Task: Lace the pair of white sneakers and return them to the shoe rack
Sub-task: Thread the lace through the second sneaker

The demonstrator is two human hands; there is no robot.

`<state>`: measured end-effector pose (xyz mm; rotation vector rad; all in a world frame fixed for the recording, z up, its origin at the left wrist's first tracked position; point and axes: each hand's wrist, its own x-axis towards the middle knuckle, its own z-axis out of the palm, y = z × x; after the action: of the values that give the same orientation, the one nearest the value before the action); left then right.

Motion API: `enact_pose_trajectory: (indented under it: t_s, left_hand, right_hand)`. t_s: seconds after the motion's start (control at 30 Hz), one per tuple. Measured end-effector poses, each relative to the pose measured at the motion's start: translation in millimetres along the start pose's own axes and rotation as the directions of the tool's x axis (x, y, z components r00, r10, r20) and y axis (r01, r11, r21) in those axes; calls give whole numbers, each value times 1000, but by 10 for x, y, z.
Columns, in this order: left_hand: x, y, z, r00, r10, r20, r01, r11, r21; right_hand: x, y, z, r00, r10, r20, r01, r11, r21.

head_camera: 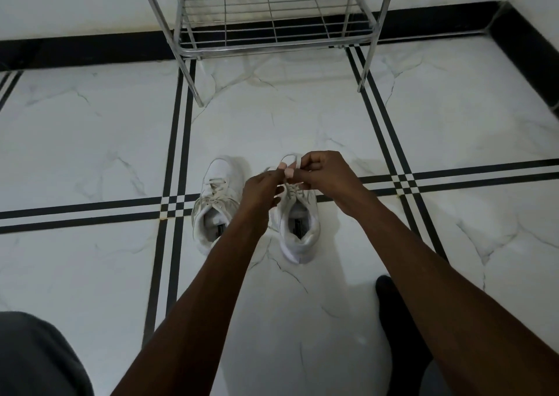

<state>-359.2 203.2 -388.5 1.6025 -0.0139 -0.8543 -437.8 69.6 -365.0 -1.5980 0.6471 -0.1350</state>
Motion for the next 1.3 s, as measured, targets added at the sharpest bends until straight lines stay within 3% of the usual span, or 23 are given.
enact_pose_trajectory:
  t_s: [0.07, 0.13, 0.2, 0.27, 0.33, 0.5, 0.6, 0.73, 0.8, 0.87, 0.93, 1.07, 1.23, 1.3]
  left_hand:
    - [43, -65, -55, 995, 67, -76, -65, 997, 35]
    - [70, -146, -148, 961, 196, -196, -149, 961, 231]
    - [73, -234, -276, 909, 312, -276, -175, 886, 428]
    - [27, -289, -353, 885, 325, -334, -143, 871, 469]
    - [14, -332, -390, 887, 287, -361, -117, 897, 425]
    - [18, -350, -286, 911, 321, -260, -215, 906, 366]
    - [62, -410, -143, 906, 416, -74, -345, 831, 437]
    - [147, -470, 10, 862, 447, 238, -492, 627, 603]
    - [162, -480, 68, 856, 420, 301, -507, 570, 647]
    - [185, -483, 84, 865, 406, 295, -491, 563, 665]
    - [205, -472, 77, 866, 429, 257, -477, 553, 683]
    - [229, -397, 16, 872, 447, 203, -432, 504, 748]
    - [190, -373, -74, 871, 449, 197, -376, 354, 856]
    - [135, -375, -103, 863, 472, 182, -341, 277, 898]
  right_hand:
    - [4, 25, -41, 999, 46, -22, -47, 998, -29]
    - [53, 142, -165, 979, 176, -105, -181, 983, -41]
    - [77, 350, -339, 907, 330, -261, -351, 936, -37]
    - [32, 553, -455, 835, 414, -361, -441, 898, 10]
    - [-24, 697, -470, 830, 423, -364, -431, 900, 62]
    - [-38, 593, -366, 923, 330, -199, -290, 934, 207]
    - [6, 536, -349, 932, 288, -219, -242, 947, 213]
    - [-42, 533, -338, 919, 128, -373, -161, 985, -58]
    - [-38, 566, -314, 956, -44, -291, -36, 965, -261]
    - [5, 648, -288, 980, -136, -147, 66, 912, -405]
    - [-3, 660, -250, 983, -152, -101, 88, 880, -467]
    - [5, 634, -210, 981, -138, -135, 55, 871, -488]
    - [109, 660, -250, 980, -49, -192, -53, 868, -494]
    - [114, 701, -244, 977, 7, -212, -131, 806, -577]
